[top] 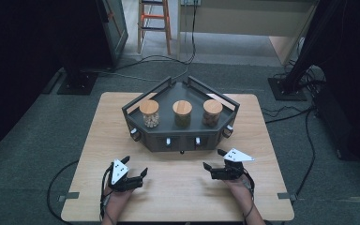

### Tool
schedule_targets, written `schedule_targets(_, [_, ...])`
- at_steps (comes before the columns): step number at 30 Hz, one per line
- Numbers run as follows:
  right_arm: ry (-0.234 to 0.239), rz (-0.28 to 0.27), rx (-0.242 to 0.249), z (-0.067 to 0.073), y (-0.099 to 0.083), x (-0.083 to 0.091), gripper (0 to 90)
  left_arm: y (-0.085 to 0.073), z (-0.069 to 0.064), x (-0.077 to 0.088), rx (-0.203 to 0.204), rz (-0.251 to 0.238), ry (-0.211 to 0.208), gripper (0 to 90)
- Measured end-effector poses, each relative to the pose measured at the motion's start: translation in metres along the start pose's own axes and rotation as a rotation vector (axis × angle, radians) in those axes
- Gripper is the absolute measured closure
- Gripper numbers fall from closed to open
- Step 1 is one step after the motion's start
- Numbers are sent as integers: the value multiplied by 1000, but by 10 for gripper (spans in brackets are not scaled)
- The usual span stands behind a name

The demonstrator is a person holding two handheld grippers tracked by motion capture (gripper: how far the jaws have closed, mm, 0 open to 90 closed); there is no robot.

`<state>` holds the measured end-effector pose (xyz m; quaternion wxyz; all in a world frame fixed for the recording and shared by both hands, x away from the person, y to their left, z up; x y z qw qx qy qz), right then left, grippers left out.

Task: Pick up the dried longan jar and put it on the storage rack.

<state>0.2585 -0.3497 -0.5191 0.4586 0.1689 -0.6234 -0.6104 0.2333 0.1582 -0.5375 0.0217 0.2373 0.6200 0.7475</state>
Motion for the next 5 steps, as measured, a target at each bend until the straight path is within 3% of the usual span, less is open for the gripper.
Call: schedule_targets(5, [-6,31,-29,-3,0,-3,118,0,0,0,-2,-1,0,114])
Point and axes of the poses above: each handheld gripper's, and its own axes: x roughly backward along the jaws, y roughly out of its top, z roughly to its left, the point moved 6 cm from there along -x, roughly forward along the jaws, and after that the axes turned 13 degrees about y, right-handed, at the moved point
